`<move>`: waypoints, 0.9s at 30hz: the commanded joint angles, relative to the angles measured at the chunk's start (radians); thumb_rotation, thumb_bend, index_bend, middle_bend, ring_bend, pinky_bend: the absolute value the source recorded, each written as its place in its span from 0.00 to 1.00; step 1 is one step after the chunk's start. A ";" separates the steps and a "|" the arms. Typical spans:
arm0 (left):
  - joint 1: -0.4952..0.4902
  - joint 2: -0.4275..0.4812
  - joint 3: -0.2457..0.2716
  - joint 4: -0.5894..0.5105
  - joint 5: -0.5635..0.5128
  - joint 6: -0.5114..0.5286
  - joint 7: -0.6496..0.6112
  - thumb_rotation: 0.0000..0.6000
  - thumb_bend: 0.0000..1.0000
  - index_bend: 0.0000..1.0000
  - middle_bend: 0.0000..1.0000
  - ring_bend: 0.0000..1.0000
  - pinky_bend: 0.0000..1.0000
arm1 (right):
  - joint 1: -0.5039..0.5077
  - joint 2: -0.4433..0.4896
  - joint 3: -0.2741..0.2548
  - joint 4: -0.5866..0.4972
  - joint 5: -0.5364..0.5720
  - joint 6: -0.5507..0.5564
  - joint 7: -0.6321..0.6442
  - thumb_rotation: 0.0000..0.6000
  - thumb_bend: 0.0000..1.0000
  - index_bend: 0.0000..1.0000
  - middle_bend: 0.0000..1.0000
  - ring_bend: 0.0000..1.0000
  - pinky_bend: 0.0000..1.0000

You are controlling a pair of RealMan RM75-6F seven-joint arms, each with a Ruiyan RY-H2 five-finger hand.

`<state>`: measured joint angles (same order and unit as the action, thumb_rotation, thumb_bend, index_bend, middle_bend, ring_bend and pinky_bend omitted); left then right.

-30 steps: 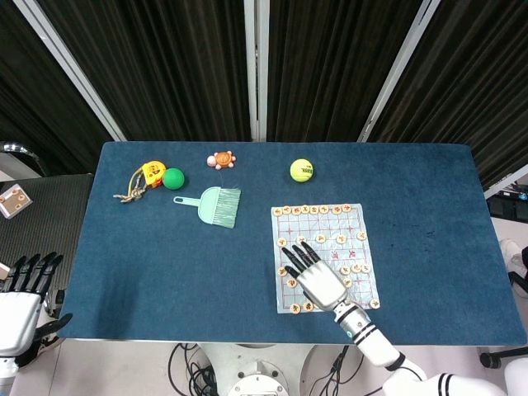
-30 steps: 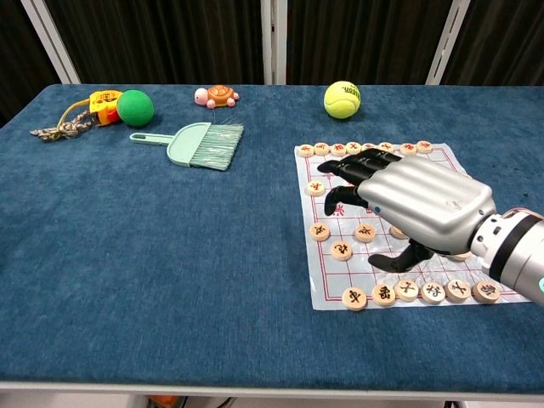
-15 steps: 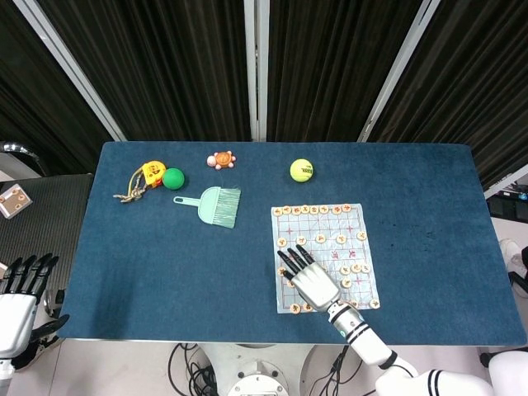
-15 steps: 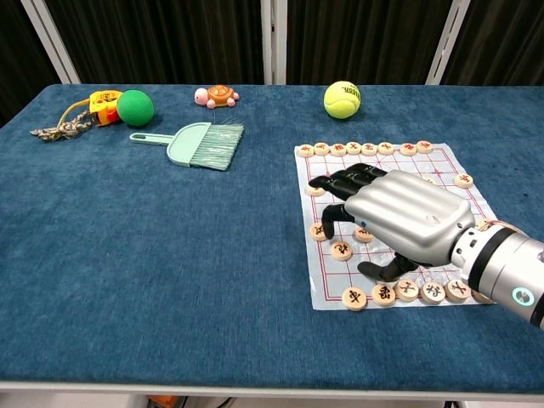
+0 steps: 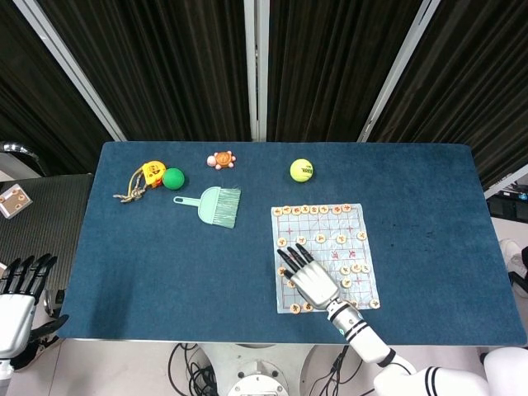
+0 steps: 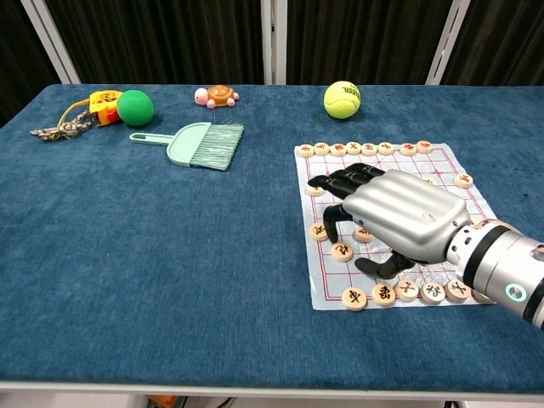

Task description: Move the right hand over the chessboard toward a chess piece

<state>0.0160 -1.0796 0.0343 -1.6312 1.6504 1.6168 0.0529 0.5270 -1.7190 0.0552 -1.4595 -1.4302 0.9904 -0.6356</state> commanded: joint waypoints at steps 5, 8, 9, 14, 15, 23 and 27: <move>0.002 0.000 0.000 0.003 0.000 0.002 -0.003 1.00 0.10 0.05 0.05 0.00 0.00 | 0.006 -0.009 -0.008 0.014 0.004 0.007 0.005 1.00 0.27 0.49 0.00 0.00 0.00; 0.003 0.000 0.000 0.004 -0.001 0.002 -0.006 1.00 0.10 0.05 0.05 0.00 0.00 | 0.009 -0.014 -0.009 0.020 0.003 0.012 0.008 1.00 0.27 0.51 0.00 0.00 0.00; 0.003 0.000 0.000 0.005 -0.001 0.002 -0.006 1.00 0.10 0.05 0.05 0.00 0.00 | 0.009 -0.016 -0.010 0.021 0.000 0.016 0.012 1.00 0.27 0.52 0.00 0.00 0.00; 0.003 -0.002 -0.001 0.010 -0.003 0.001 -0.011 1.00 0.10 0.05 0.05 0.00 0.00 | 0.010 -0.015 -0.008 0.023 -0.014 0.040 0.036 1.00 0.27 0.54 0.00 0.00 0.00; 0.003 -0.002 -0.001 0.011 -0.003 0.001 -0.012 1.00 0.10 0.05 0.05 0.00 0.00 | 0.011 -0.014 -0.007 0.024 -0.014 0.043 0.038 1.00 0.27 0.54 0.00 0.00 0.00; 0.006 -0.007 -0.001 0.023 -0.005 0.003 -0.025 1.00 0.10 0.05 0.05 0.00 0.00 | 0.014 -0.031 0.017 0.042 0.014 0.063 0.025 1.00 0.28 0.55 0.00 0.00 0.00; 0.009 -0.006 -0.001 0.029 -0.009 0.006 -0.032 1.00 0.10 0.05 0.05 0.00 0.00 | 0.019 -0.054 0.029 0.061 0.035 0.067 0.004 1.00 0.28 0.55 0.01 0.00 0.00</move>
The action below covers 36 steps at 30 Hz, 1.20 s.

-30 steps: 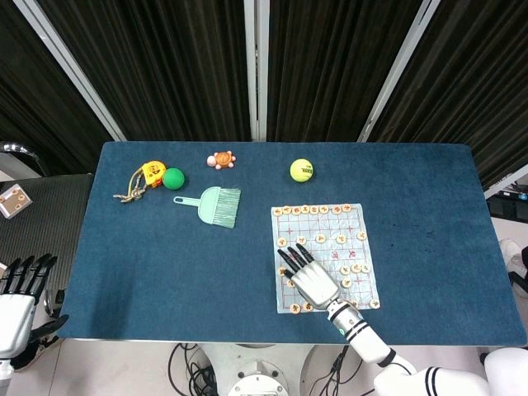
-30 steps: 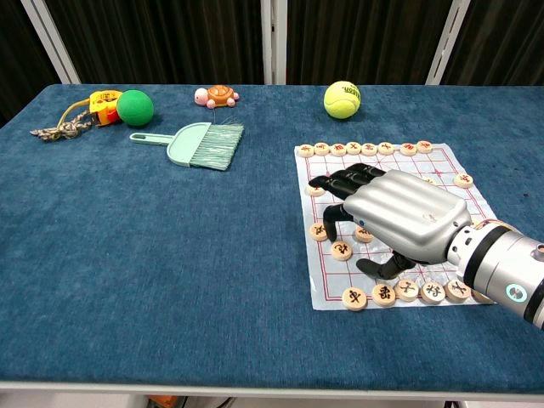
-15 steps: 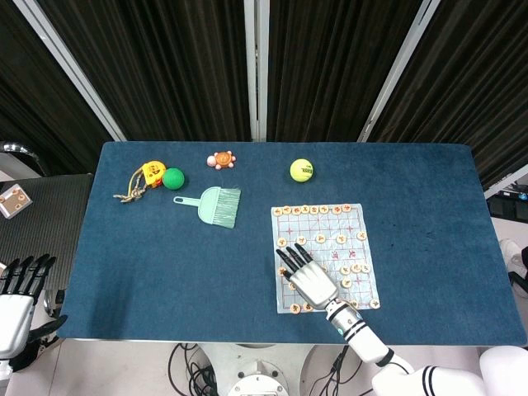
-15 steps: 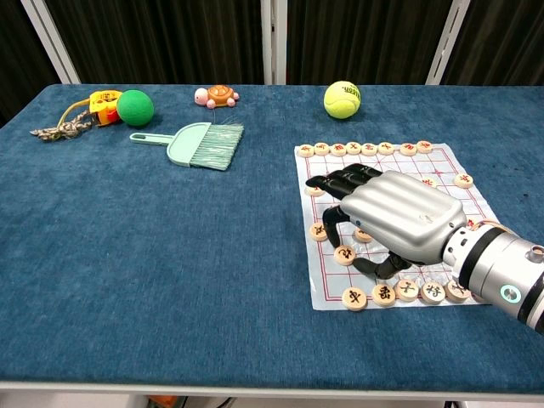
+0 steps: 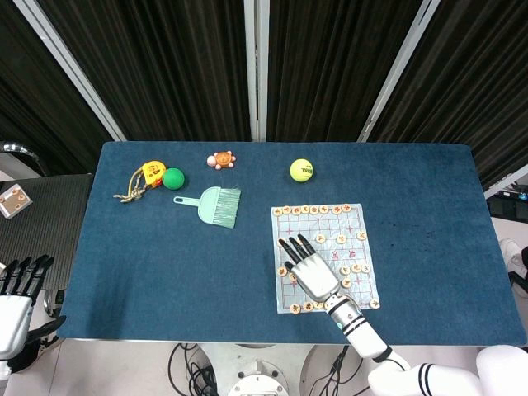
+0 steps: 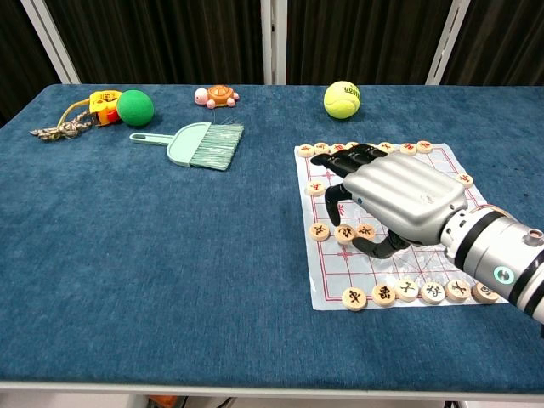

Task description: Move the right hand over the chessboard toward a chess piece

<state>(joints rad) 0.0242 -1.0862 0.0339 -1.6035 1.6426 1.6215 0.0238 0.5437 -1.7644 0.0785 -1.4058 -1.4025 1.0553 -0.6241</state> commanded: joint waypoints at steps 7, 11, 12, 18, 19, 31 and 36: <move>0.006 0.003 0.000 0.012 -0.005 0.006 -0.017 1.00 0.10 0.05 0.05 0.00 0.00 | 0.011 -0.029 0.014 0.027 0.032 0.002 -0.027 1.00 0.28 0.55 0.01 0.00 0.00; 0.007 0.000 0.000 0.017 -0.006 0.006 -0.022 1.00 0.10 0.05 0.05 0.00 0.00 | 0.016 -0.030 0.013 0.024 0.043 -0.006 -0.029 1.00 0.27 0.52 0.01 0.00 0.00; 0.007 0.000 0.000 0.019 -0.006 0.006 -0.023 1.00 0.10 0.05 0.05 0.00 0.00 | 0.018 -0.029 0.012 0.023 0.046 -0.008 -0.030 1.00 0.27 0.50 0.01 0.00 0.00; 0.008 0.002 -0.001 0.018 -0.007 0.006 -0.022 1.00 0.10 0.05 0.05 0.00 0.00 | 0.024 -0.018 0.010 0.006 0.067 -0.020 -0.039 1.00 0.23 0.40 0.00 0.00 0.00; 0.008 0.002 -0.001 0.018 -0.007 0.006 -0.022 1.00 0.10 0.05 0.05 0.00 0.00 | 0.024 -0.016 0.010 0.002 0.067 -0.017 -0.039 1.00 0.23 0.39 0.00 0.00 0.00; 0.010 0.010 -0.003 0.002 -0.003 0.012 -0.007 1.00 0.10 0.05 0.05 0.00 0.00 | -0.024 0.122 -0.008 -0.149 -0.051 0.138 0.044 1.00 0.22 0.24 0.00 0.00 0.00; 0.005 0.017 -0.003 -0.012 0.000 0.006 0.005 1.00 0.10 0.05 0.05 0.00 0.00 | -0.154 0.336 -0.082 -0.282 -0.223 0.389 0.132 1.00 0.22 0.08 0.00 0.00 0.00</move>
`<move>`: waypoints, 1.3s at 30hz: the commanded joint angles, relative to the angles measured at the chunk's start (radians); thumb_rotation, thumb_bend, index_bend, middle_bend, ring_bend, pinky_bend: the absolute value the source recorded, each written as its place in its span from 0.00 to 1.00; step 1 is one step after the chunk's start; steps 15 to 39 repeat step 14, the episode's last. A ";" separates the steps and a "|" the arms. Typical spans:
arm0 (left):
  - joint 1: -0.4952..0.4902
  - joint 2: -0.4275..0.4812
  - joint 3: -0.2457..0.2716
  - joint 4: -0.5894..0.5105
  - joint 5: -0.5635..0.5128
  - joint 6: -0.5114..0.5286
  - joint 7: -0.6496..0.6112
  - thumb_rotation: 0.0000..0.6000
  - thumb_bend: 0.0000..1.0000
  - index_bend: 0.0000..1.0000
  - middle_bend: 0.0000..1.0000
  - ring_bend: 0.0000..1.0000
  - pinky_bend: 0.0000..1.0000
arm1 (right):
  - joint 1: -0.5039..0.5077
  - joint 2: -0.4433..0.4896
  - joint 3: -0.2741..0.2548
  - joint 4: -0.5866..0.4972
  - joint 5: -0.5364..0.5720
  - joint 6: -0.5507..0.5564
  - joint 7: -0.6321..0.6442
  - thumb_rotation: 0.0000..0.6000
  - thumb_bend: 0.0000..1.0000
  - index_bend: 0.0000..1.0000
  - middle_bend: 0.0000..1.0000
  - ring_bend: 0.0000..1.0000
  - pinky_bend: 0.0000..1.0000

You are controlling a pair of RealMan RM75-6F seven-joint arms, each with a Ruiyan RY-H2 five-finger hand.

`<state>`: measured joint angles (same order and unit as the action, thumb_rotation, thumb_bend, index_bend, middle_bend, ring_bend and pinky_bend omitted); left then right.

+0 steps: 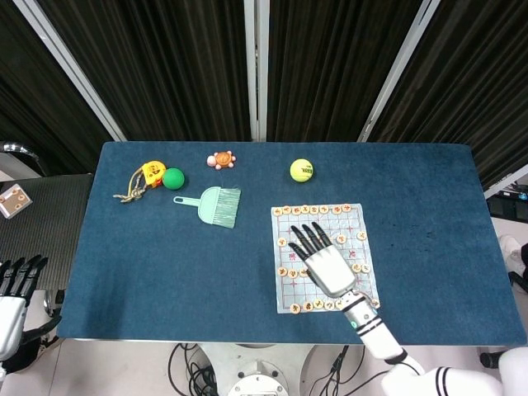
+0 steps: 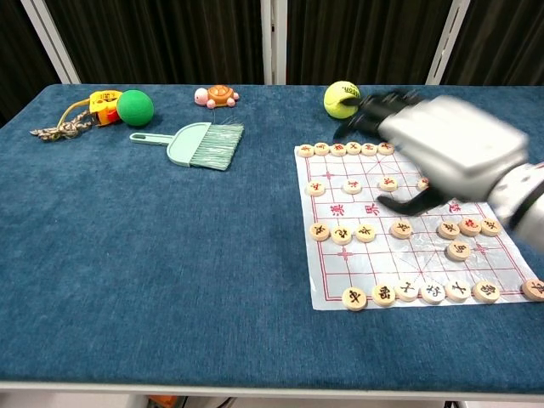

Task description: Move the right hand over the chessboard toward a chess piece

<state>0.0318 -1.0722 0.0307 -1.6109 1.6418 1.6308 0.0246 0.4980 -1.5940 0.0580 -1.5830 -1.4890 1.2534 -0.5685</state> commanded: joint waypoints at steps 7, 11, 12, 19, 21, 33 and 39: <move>-0.016 0.006 -0.008 -0.019 0.005 -0.016 0.029 1.00 0.10 0.05 0.05 0.00 0.00 | -0.284 0.343 -0.137 -0.068 -0.142 0.383 0.227 1.00 0.21 0.00 0.00 0.00 0.00; -0.022 0.005 -0.009 -0.024 0.001 -0.028 0.040 1.00 0.10 0.05 0.05 0.00 0.00 | -0.364 0.362 -0.140 -0.014 -0.072 0.428 0.321 1.00 0.21 0.00 0.00 0.00 0.00; -0.025 0.004 -0.009 -0.025 0.000 -0.033 0.043 1.00 0.10 0.05 0.05 0.00 0.00 | -0.380 0.362 -0.137 0.004 -0.061 0.435 0.347 1.00 0.21 0.00 0.00 0.00 0.00; -0.029 0.002 -0.011 -0.025 -0.002 -0.039 0.048 1.00 0.10 0.05 0.05 0.00 0.00 | -0.402 0.363 -0.129 0.032 -0.041 0.447 0.382 1.00 0.21 0.00 0.00 0.00 0.00; -0.029 0.002 -0.011 -0.025 -0.002 -0.039 0.048 1.00 0.10 0.05 0.05 0.00 0.00 | -0.402 0.363 -0.129 0.032 -0.041 0.447 0.382 1.00 0.21 0.00 0.00 0.00 0.00; -0.029 0.002 -0.011 -0.025 -0.002 -0.039 0.048 1.00 0.10 0.05 0.05 0.00 0.00 | -0.402 0.363 -0.129 0.032 -0.041 0.447 0.382 1.00 0.21 0.00 0.00 0.00 0.00; -0.029 0.002 -0.011 -0.025 -0.002 -0.039 0.048 1.00 0.10 0.05 0.05 0.00 0.00 | -0.402 0.363 -0.129 0.032 -0.041 0.447 0.382 1.00 0.21 0.00 0.00 0.00 0.00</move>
